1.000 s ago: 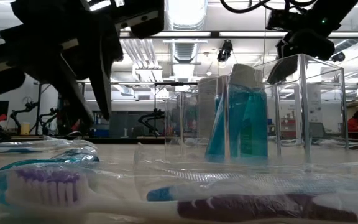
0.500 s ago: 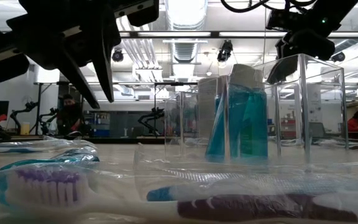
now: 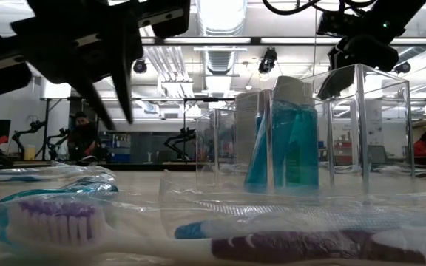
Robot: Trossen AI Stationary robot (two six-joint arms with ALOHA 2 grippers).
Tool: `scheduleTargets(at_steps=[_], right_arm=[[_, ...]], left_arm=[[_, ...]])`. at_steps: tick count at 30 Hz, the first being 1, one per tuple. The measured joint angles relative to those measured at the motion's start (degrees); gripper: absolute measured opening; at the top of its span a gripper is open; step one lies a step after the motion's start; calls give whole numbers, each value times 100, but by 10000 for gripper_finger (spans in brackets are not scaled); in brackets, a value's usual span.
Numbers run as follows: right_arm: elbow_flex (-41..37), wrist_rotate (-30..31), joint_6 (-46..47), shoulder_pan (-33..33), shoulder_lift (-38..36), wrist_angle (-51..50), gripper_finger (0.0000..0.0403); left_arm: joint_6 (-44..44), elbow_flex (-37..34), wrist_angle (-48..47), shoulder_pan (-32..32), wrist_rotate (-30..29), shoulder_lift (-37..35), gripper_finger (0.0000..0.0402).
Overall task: Pick & Place toothbrushing station
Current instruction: Put the blue mouthwash bottle into the transparent organizer
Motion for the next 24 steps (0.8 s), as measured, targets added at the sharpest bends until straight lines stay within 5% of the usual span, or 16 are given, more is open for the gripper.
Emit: scheduleTargets(at_steps=[24], right_arm=[[0, -4, 15, 0, 4, 1, 85]], left_arm=[[-117, -1, -96, -4, 131, 0, 60]])
